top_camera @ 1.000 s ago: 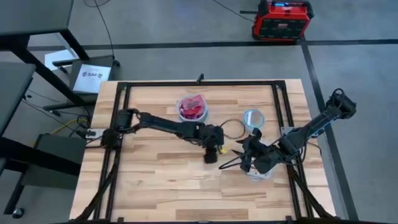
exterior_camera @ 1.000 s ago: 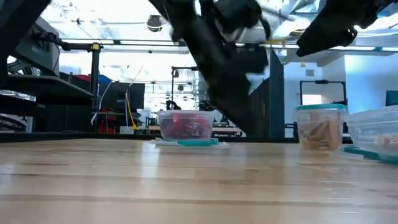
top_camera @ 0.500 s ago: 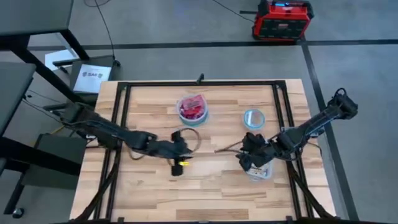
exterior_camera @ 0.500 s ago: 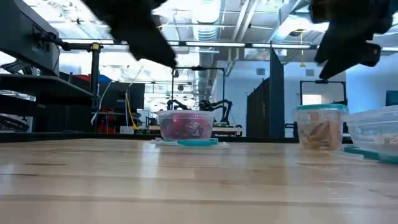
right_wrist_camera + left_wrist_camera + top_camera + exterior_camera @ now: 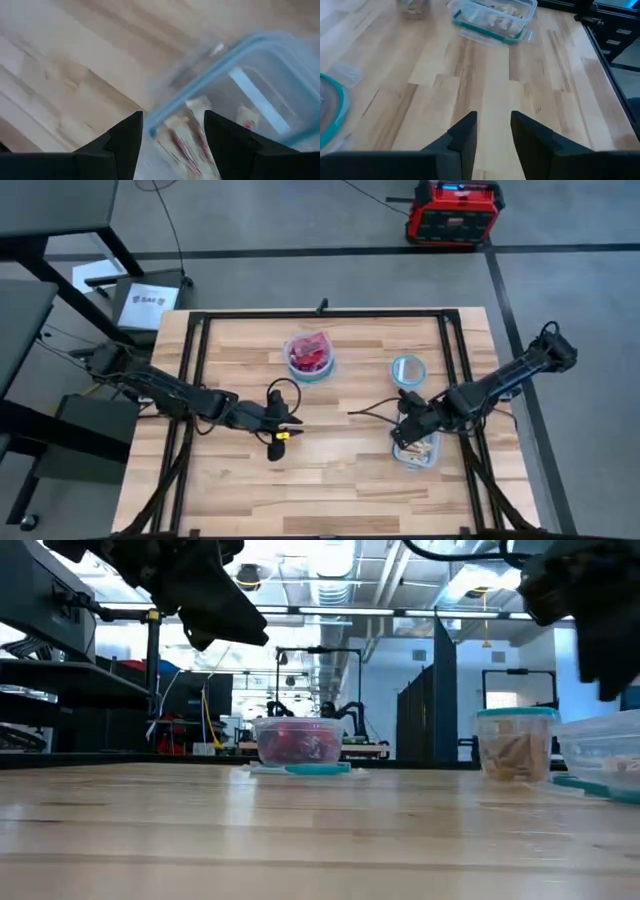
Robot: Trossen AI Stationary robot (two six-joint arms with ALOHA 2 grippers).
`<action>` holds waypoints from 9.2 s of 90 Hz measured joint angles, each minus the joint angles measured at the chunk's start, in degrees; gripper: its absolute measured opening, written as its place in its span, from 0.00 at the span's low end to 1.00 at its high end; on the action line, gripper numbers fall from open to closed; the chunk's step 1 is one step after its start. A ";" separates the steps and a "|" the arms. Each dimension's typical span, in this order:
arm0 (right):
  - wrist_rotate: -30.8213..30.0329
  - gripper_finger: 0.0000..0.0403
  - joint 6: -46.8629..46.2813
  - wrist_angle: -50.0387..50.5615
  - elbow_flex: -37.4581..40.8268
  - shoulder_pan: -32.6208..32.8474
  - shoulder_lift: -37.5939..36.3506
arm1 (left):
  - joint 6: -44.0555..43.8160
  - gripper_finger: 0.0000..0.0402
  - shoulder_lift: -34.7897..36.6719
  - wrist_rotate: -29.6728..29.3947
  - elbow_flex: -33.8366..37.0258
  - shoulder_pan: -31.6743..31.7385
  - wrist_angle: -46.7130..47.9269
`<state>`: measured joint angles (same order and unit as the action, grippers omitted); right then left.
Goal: Sort candy
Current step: Close the rectangular transparent bin
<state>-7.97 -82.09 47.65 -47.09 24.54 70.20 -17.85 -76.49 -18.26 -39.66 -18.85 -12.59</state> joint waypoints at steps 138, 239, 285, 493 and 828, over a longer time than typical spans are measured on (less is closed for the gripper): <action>3.15 0.01 47.51 -22.13 -24.61 0.06 39.69 | 1.30 0.27 0.00 -0.06 0.02 -0.59 -0.45; -3.97 0.52 13.59 -0.62 -10.88 18.42 28.85 | 1.75 0.27 -0.02 -0.09 0.02 -0.57 0.13; -4.26 0.03 13.54 -4.48 -5.12 18.49 29.04 | 1.75 0.27 -0.02 -0.09 0.02 -0.57 -0.11; -18.69 0.00 48.01 -33.30 -8.02 24.72 -10.84 | 39.37 0.40 -16.46 25.65 -23.45 13.71 -12.64; -50.51 0.37 13.08 -6.98 7.19 33.82 -1.31 | -48.97 0.04 -27.71 47.23 -9.60 13.14 -26.92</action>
<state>-58.48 -69.01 40.66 -39.90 58.37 68.88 -66.82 -104.20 28.97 -49.25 -5.72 -39.52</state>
